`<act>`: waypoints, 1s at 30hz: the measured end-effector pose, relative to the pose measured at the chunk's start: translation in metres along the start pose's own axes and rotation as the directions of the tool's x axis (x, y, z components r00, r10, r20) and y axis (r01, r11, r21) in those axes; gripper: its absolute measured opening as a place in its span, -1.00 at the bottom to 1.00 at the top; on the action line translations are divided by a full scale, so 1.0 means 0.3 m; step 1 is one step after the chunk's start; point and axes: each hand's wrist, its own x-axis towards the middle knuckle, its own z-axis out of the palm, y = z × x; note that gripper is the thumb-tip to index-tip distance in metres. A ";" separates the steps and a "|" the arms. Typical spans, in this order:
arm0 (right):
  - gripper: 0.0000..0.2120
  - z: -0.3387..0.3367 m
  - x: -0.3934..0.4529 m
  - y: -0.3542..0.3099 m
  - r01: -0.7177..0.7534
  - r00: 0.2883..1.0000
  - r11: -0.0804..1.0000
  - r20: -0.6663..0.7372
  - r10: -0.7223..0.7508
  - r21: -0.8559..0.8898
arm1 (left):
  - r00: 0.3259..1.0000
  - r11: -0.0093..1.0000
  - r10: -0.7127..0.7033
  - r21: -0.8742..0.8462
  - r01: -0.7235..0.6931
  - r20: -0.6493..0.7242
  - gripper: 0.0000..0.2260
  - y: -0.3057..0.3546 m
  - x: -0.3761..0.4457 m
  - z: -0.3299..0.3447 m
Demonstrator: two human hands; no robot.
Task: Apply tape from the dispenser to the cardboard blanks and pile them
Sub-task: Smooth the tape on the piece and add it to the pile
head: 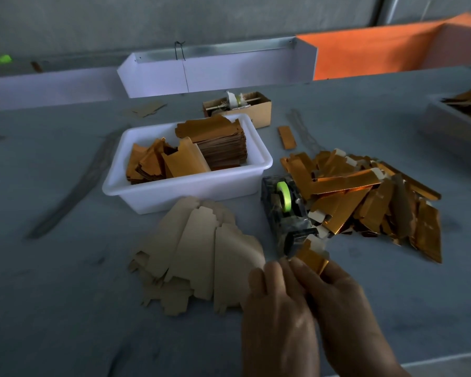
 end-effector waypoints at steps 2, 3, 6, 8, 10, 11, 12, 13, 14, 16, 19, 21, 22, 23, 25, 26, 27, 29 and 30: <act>-0.86 -0.005 0.009 -0.006 -0.004 1.000 0.998 0.004 0.004 0.064 | 0.998 0.976 -0.069 -0.205 0.069 0.006 -0.52 -0.014 0.006 -0.003; -0.87 -0.007 0.010 -0.012 -0.010 1.000 0.994 0.021 0.008 0.104 | 0.987 0.938 -0.150 -0.323 0.126 -0.051 -0.59 -0.031 0.011 -0.007; -0.84 -0.007 0.010 -0.019 0.000 0.998 0.994 0.069 -0.008 0.114 | 0.947 0.728 -0.312 -0.621 0.290 0.076 -0.89 -0.076 0.027 -0.029; -0.79 -0.005 0.007 -0.019 0.038 0.996 0.999 0.081 -0.039 0.017 | 0.930 0.589 -0.299 -0.726 0.355 0.212 -0.98 -0.094 0.039 -0.034; -0.77 -0.001 -0.001 -0.035 0.108 0.992 0.991 0.081 -0.101 -0.079 | 0.917 0.493 -0.289 -0.778 0.388 0.274 -0.94 -0.104 0.046 -0.034; -0.73 -0.006 0.002 -0.048 0.171 0.984 0.976 0.074 -0.163 -0.135 | 0.909 0.425 -0.315 -0.816 0.393 0.273 -0.92 -0.109 0.053 -0.037; -0.71 -0.014 0.011 -0.061 0.244 0.970 0.947 0.050 -0.239 -0.210 | 0.898 0.351 -0.355 -0.852 0.387 0.261 -0.90 -0.116 0.061 -0.040; -0.72 -0.027 0.027 -0.077 0.308 0.947 0.904 0.009 -0.320 -0.295 | 0.882 0.294 -0.405 -0.879 0.375 0.241 -0.90 -0.127 0.070 -0.046; -0.77 -0.043 0.048 -0.094 0.346 0.923 0.864 -0.030 -0.383 -0.366 | 0.867 0.256 -0.447 -0.897 0.361 0.221 -0.90 -0.139 0.079 -0.052; -0.85 -0.071 0.104 -0.122 0.362 0.906 0.805 -0.025 -0.422 -0.469 | 0.843 0.175 -0.506 -0.935 0.307 0.182 -0.85 -0.169 0.097 -0.065; -0.83 -0.080 0.178 -0.125 0.310 0.943 0.793 0.062 -0.328 -0.524 | 0.822 0.077 -0.541 -0.963 0.258 0.177 -0.79 -0.197 0.114 -0.075; -0.86 -0.073 0.201 -0.117 0.278 0.959 0.812 0.095 -0.268 -0.513 | 0.828 0.071 -0.528 -0.962 0.263 0.187 -0.79 -0.190 0.115 -0.072; -0.86 -0.068 0.207 -0.111 0.267 0.963 0.827 0.098 -0.252 -0.495 | 0.834 0.077 -0.517 -0.960 0.269 0.192 -0.80 -0.183 0.114 -0.068; -0.86 -0.065 0.212 -0.108 0.261 0.965 0.842 0.096 -0.245 -0.473 | 0.841 0.088 -0.504 -0.957 0.278 0.198 -0.82 -0.178 0.113 -0.065; -0.87 -0.059 0.214 -0.106 0.253 0.967 0.854 0.090 -0.238 -0.455 | 0.858 0.114 -0.470 -0.949 0.293 0.208 -0.84 -0.166 0.113 -0.061; -0.88 -0.057 0.213 -0.109 0.247 0.969 0.858 0.083 -0.234 -0.451 | 0.865 0.118 -0.454 -0.947 0.298 0.215 -0.84 -0.161 0.114 -0.060; -0.88 -0.054 0.214 -0.112 0.240 0.970 0.862 0.074 -0.231 -0.447 | 0.871 0.119 -0.438 -0.946 0.303 0.224 -0.84 -0.154 0.116 -0.061; -0.88 -0.044 0.212 -0.117 0.231 0.971 0.863 0.055 -0.232 -0.449 | 0.886 0.135 -0.397 -0.939 0.315 0.240 -0.84 -0.134 0.124 -0.062; -0.87 -0.039 0.213 -0.119 0.230 0.971 0.863 0.045 -0.235 -0.451 | 0.894 0.144 -0.374 -0.937 0.319 0.247 -0.84 -0.121 0.129 -0.063</act>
